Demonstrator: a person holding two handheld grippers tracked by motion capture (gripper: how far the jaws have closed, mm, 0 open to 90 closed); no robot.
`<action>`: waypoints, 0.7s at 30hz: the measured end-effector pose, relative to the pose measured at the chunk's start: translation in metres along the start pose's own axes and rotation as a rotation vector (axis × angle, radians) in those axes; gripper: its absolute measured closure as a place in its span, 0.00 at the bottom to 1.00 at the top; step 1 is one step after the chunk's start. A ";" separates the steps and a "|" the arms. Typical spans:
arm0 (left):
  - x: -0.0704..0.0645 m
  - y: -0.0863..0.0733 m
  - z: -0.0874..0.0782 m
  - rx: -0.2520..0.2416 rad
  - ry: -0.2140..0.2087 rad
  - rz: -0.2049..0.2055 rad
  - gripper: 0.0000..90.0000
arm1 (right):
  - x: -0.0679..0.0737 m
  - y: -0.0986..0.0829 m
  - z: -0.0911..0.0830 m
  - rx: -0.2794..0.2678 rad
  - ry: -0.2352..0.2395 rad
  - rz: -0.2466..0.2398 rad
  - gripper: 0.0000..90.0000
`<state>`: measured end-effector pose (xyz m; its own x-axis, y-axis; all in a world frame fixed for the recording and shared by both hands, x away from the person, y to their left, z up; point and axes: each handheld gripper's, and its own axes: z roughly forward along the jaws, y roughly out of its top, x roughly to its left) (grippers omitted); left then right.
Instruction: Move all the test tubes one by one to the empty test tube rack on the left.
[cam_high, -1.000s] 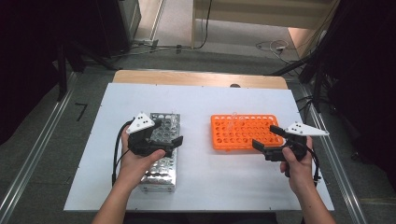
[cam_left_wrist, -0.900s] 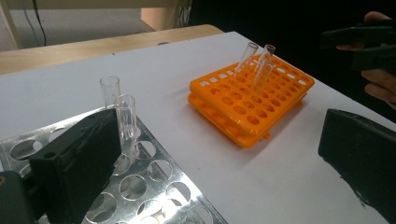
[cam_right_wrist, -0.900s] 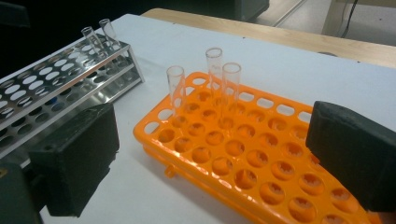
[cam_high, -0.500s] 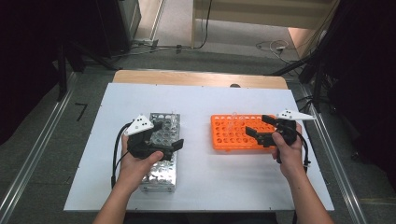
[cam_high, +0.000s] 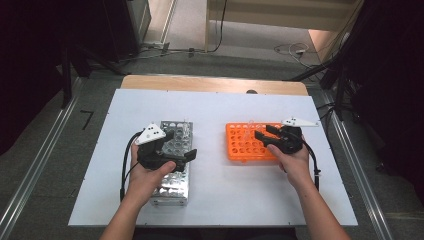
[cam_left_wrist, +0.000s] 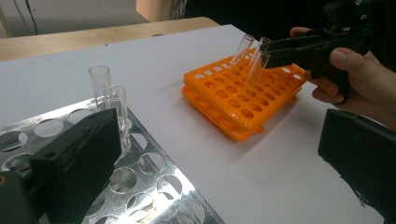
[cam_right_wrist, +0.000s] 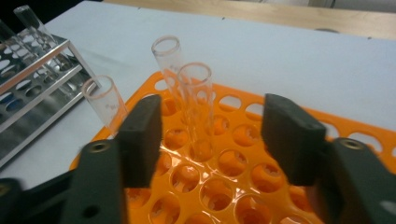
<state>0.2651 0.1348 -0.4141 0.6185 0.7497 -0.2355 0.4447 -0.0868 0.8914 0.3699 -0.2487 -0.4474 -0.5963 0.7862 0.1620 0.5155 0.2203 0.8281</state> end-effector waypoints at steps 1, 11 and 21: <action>0.000 0.000 0.000 0.000 0.000 0.000 0.00 | 0.000 -0.001 0.002 0.007 0.011 0.003 0.50; -0.001 0.000 0.001 0.000 -0.003 0.001 0.00 | 0.004 -0.005 0.020 0.073 -0.012 -0.024 0.67; -0.004 -0.001 0.002 0.000 -0.008 0.004 0.00 | 0.007 -0.009 0.024 0.065 -0.044 -0.036 0.77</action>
<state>0.2638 0.1309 -0.4145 0.6254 0.7439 -0.2356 0.4423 -0.0892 0.8924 0.3763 -0.2313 -0.4664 -0.5884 0.8013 0.1082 0.5340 0.2846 0.7961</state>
